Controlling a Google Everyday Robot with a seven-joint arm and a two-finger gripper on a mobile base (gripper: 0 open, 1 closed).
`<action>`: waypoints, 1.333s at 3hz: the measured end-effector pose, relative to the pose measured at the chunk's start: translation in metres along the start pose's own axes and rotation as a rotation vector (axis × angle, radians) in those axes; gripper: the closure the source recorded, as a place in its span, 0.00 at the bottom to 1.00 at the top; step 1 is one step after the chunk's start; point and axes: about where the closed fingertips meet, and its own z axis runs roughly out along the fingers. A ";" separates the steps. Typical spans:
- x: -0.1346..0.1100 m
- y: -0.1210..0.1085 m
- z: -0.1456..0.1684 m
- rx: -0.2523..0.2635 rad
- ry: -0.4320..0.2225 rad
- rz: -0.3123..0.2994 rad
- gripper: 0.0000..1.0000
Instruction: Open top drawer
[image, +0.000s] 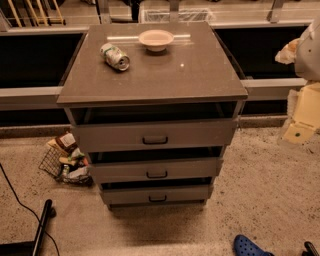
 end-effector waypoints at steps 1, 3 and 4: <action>0.000 0.000 0.000 0.000 0.000 0.000 0.00; -0.011 0.002 0.045 -0.017 -0.075 -0.127 0.00; -0.022 0.007 0.091 -0.046 -0.118 -0.220 0.00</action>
Offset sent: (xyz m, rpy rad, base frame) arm 0.0159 0.0134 -0.0380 0.0306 -0.0040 0.1186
